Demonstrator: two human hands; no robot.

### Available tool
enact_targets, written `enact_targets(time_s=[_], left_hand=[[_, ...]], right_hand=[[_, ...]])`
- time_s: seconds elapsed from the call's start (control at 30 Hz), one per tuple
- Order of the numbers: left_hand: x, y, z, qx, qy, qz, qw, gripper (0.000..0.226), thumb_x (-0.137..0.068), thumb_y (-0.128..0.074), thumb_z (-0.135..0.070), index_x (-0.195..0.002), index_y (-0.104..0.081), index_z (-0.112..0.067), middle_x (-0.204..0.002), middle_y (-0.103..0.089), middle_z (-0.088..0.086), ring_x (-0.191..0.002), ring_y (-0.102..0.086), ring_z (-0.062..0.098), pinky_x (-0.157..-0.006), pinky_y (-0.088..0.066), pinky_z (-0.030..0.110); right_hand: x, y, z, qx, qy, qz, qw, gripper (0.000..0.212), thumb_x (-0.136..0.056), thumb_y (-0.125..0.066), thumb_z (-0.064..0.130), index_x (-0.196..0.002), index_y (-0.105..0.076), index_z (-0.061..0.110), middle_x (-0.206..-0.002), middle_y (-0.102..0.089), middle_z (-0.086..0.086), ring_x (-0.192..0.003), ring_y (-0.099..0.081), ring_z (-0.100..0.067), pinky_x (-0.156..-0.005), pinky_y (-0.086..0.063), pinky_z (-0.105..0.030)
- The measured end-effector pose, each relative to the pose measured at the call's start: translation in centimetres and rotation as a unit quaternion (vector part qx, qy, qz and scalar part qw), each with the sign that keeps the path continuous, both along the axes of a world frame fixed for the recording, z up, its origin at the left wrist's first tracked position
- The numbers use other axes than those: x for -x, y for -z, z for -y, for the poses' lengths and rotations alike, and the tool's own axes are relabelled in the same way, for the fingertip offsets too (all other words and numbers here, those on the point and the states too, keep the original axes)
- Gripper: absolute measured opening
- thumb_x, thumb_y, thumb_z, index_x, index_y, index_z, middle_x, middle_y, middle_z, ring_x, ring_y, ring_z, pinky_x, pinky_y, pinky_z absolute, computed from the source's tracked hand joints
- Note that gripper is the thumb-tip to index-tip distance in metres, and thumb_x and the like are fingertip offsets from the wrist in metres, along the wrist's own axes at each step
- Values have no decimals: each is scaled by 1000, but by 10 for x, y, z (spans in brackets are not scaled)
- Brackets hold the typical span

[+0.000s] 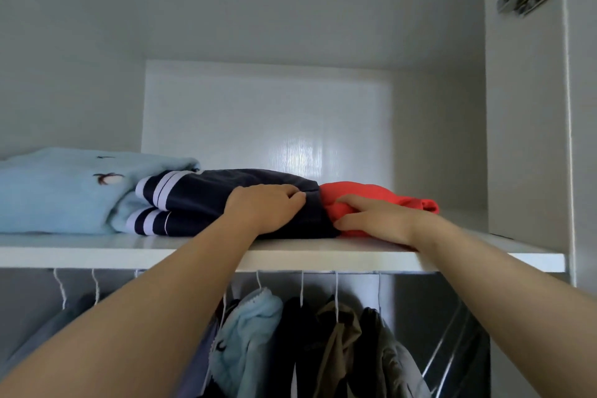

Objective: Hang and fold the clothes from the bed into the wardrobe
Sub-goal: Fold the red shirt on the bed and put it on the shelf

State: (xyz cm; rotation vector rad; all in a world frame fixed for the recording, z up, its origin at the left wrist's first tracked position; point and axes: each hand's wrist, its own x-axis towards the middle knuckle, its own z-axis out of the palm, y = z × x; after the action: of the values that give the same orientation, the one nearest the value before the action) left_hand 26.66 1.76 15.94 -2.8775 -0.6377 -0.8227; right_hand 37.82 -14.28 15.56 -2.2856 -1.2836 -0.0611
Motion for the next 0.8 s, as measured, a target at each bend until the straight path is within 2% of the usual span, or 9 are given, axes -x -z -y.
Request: enact_targets(time_s=[0.1,0.27,0.43,0.5,0.57,0.63,0.7,0.77,0.8], left_hand=[[-1,1,2,-12,-9,2,1000,46,-97,-16,-43,-132,-44,-37,-138,-49,-5,-121,-47,24,-94,-31,41],[0,9,10,-25,-45,0,999,48,-97,-18,-44,-139,-37,-32,-143,-42,2,-126,-41,30,-100,-29,44],[15,19,19,-14,-21,-2,1000,50,-97,-27,-44,-144,-30,-28,-148,-36,1,-132,-37,27,-107,-24,42],[28,25,25,-22,-11,30,999,50,-96,-32,-42,-143,-31,-27,-148,-36,-2,-132,-37,23,-107,-25,40],[40,38,36,-35,-17,76,996,47,-97,-30,-40,-142,-34,-28,-148,-35,-5,-134,-34,20,-107,-25,37],[51,56,45,-47,-31,111,992,42,-98,-26,-38,-138,-40,-30,-146,-37,-8,-132,-35,17,-105,-25,35],[71,71,52,-66,-21,115,991,41,-98,-28,-35,-137,-38,-31,-143,-39,-9,-129,-36,16,-106,-20,32],[93,83,55,-50,18,114,992,47,-97,-35,-31,-143,-29,-27,-147,-32,-7,-135,-26,15,-110,-14,30],[108,87,57,-20,36,119,992,48,-96,-39,-30,-143,-29,-25,-149,-30,-5,-137,-23,15,-111,-15,29]], right_hand=[[5,0,-2,30,38,72,996,50,-87,-47,50,-135,-35,42,-140,-44,7,-127,-41,-23,-110,-22,-51],[7,6,-1,27,49,126,990,65,-86,-45,55,-144,-25,34,-151,-29,3,-135,-33,-25,-110,-24,-50],[24,22,4,27,91,179,979,55,-92,-29,57,-144,-19,43,-157,-14,3,-139,-24,-30,-108,-20,-50],[41,35,7,4,100,211,972,48,-95,-24,50,-142,-22,42,-154,-22,2,-134,-30,-30,-104,-26,-47],[59,49,12,-13,110,268,957,43,-97,-21,44,-140,-27,39,-145,-37,4,-126,-40,-27,-98,-30,-43],[73,64,17,-23,114,308,944,45,-96,-26,46,-140,-27,36,-142,-39,6,-127,-37,-23,-102,-24,-41],[90,75,26,-24,103,291,951,53,-95,-32,46,-144,-20,32,-150,-25,5,-136,-23,-21,-110,-17,-41],[111,80,35,-39,73,199,976,56,-95,-37,37,-146,-17,31,-155,-12,4,-142,-10,-22,-112,-19,-42],[124,83,40,-43,57,154,986,56,-94,-38,33,-146,-18,33,-156,-11,5,-142,-12,-23,-111,-22,-42]])
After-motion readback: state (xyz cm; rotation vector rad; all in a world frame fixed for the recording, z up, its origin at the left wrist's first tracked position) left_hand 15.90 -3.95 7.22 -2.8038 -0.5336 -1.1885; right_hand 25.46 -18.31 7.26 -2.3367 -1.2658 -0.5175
